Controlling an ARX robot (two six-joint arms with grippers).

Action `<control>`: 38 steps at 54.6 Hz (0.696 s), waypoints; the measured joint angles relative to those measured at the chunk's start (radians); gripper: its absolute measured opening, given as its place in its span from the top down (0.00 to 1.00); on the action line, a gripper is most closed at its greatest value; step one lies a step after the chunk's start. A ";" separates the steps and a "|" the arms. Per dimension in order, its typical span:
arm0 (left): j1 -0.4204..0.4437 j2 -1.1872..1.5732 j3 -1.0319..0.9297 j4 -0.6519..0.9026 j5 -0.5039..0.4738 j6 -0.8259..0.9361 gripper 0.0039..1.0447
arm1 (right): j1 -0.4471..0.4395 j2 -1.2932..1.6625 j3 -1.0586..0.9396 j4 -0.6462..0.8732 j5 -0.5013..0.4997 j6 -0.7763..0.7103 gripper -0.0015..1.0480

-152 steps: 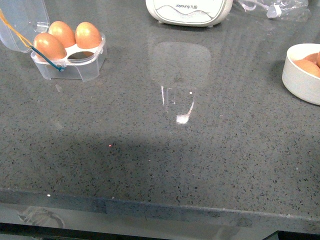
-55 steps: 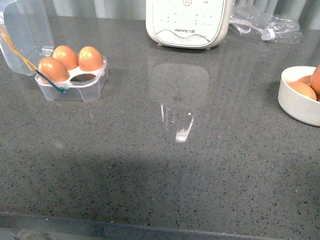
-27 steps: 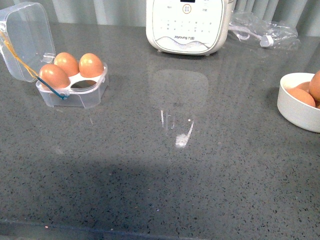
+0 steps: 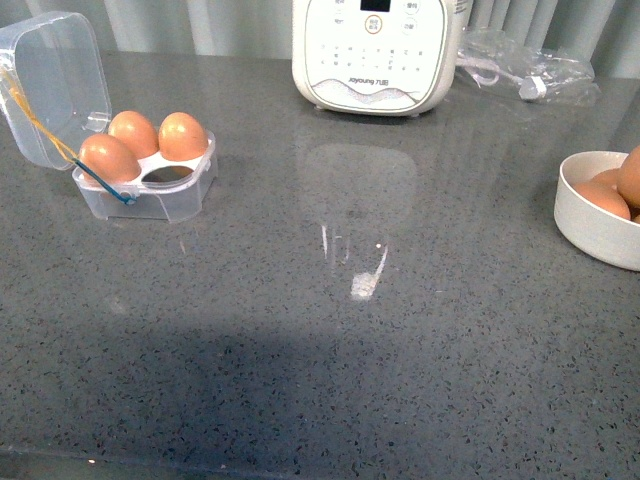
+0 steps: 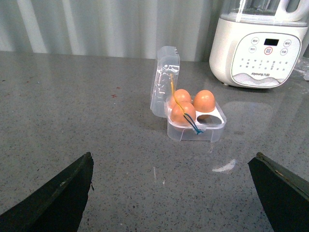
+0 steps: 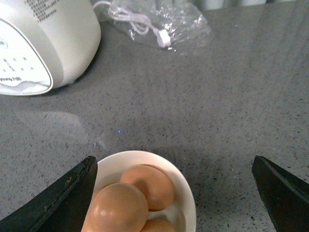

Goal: Put egg into box

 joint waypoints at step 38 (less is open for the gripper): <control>0.000 0.000 0.000 0.000 0.000 0.000 0.06 | 0.060 0.141 0.009 0.009 -0.086 -0.111 0.07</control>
